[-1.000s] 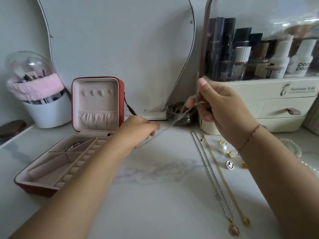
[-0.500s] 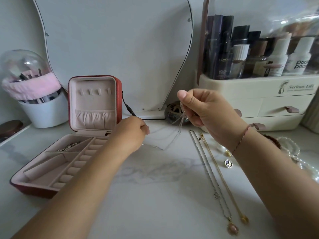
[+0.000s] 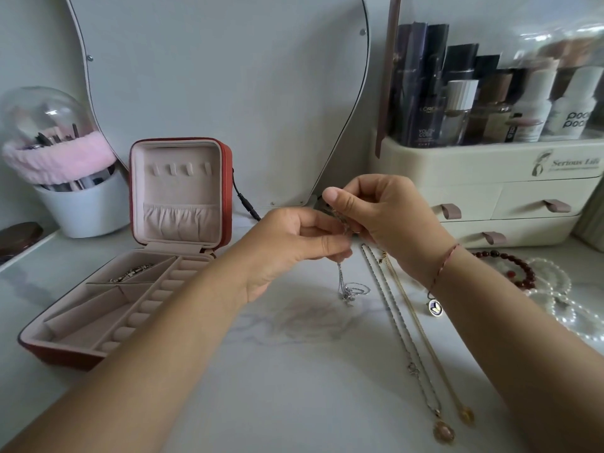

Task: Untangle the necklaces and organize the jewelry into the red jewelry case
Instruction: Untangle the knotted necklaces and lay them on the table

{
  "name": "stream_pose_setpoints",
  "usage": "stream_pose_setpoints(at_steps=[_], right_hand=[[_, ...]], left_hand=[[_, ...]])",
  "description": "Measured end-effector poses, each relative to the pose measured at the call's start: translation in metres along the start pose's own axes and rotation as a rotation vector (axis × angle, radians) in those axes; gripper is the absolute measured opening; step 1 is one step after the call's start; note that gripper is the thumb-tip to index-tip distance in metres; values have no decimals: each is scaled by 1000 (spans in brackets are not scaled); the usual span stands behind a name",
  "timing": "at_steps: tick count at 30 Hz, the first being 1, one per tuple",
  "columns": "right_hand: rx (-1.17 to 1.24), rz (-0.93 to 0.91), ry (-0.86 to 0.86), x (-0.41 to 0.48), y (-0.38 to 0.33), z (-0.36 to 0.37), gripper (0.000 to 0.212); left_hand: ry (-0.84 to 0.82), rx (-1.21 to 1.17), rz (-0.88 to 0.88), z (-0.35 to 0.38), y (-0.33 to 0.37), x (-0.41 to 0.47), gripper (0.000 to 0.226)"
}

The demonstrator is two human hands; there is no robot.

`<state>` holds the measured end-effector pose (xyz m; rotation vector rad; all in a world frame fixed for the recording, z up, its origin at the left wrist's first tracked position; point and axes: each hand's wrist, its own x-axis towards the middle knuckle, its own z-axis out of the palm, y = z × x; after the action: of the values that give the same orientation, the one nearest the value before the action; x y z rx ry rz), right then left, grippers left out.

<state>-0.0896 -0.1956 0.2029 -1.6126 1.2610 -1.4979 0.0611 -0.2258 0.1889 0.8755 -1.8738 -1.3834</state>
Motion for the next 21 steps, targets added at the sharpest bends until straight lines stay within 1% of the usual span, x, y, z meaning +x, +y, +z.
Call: stream_pose_setpoints(at_steps=[4,9,11,14,18,21], right_hand=[[-42,17,12,0,0,-1,35],[-94,47,38,0,3,-3,35],[-117,64,52,0,3,-4,37],[-134,87,59,1,4,-4,37],[-37,120,71,2,3,-4,35],[9,107,67,1,0,-4,34]], left_hand=[[119,32,25,-2,-2,3,22],[176,-11,81,-4,-1,2,9],[179,-97,86,-5,-2,4,13],[149,-313,49,-6,1,5,18],[83,-558,-41,-5,3,6,20],[42,-652,-98,-3,2,6,20]])
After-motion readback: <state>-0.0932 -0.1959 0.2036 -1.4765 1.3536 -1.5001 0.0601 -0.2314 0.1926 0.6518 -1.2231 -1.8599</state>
